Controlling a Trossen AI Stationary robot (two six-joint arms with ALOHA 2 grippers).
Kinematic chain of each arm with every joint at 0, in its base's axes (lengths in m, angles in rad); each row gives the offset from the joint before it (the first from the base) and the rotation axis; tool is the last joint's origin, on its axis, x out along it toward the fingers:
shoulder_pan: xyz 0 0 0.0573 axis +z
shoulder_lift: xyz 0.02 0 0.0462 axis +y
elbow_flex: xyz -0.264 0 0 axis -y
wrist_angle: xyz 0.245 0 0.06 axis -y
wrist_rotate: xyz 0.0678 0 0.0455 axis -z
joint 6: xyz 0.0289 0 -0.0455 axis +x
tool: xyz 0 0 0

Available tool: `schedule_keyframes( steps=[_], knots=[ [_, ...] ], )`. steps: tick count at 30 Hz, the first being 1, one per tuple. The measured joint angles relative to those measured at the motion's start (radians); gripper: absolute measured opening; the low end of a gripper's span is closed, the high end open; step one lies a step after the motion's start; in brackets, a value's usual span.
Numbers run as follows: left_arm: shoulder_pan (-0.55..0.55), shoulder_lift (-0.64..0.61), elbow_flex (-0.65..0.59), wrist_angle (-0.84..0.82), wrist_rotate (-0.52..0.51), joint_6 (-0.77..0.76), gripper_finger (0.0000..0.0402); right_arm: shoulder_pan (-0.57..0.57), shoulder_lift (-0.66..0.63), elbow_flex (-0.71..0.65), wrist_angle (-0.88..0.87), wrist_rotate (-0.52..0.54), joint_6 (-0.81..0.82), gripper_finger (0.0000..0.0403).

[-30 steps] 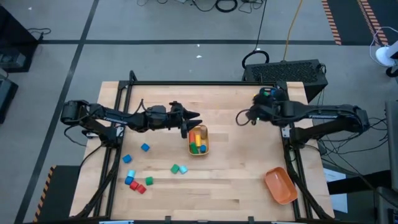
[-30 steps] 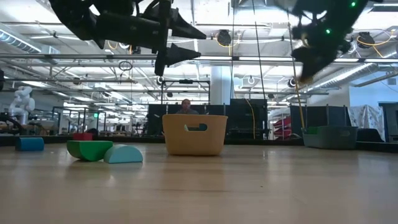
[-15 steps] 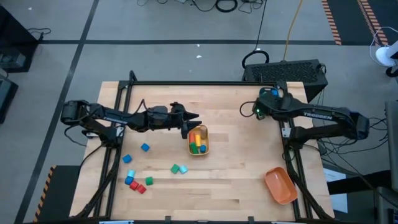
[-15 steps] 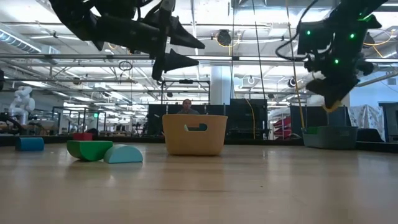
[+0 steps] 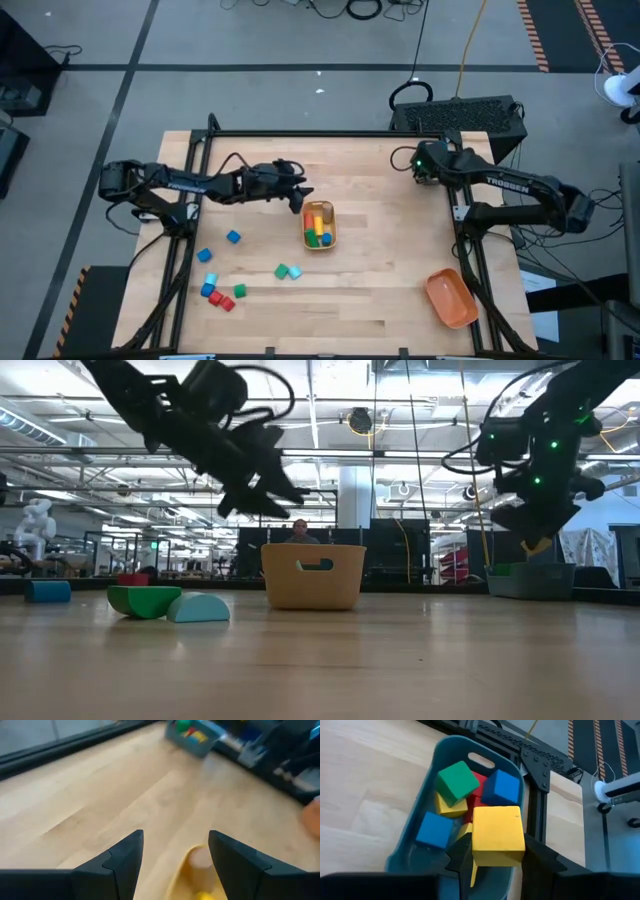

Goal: Sort blocks by size
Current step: Put the yellow square block into the blue bin, then put the red square block into the blue bin

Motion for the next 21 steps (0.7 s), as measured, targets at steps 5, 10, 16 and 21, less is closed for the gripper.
schedule_keyframes(
  steps=[5,10,16,21],
  knots=[
    [0.039,0.0,0.0,-0.111,-0.022,0.019,0.0226,-0.041,0.0,-0.03,0.07,-0.05,-0.06,0.012],
    [0.068,0.0,0.0,-0.202,-0.048,0.02,0.0226,-0.066,0.0,-0.052,0.123,-0.07,-0.096,0.0146],
    [0.083,-0.021,0.0,-0.316,-0.109,0.02,0.0226,-0.069,0.0,-0.052,0.125,-0.069,-0.097,0.0188],
    [0.083,-0.073,0.0,-0.433,-0.197,0.014,0.0226,-0.065,0.0,-0.052,0.125,-0.07,-0.101,0.0207]
  ],
)
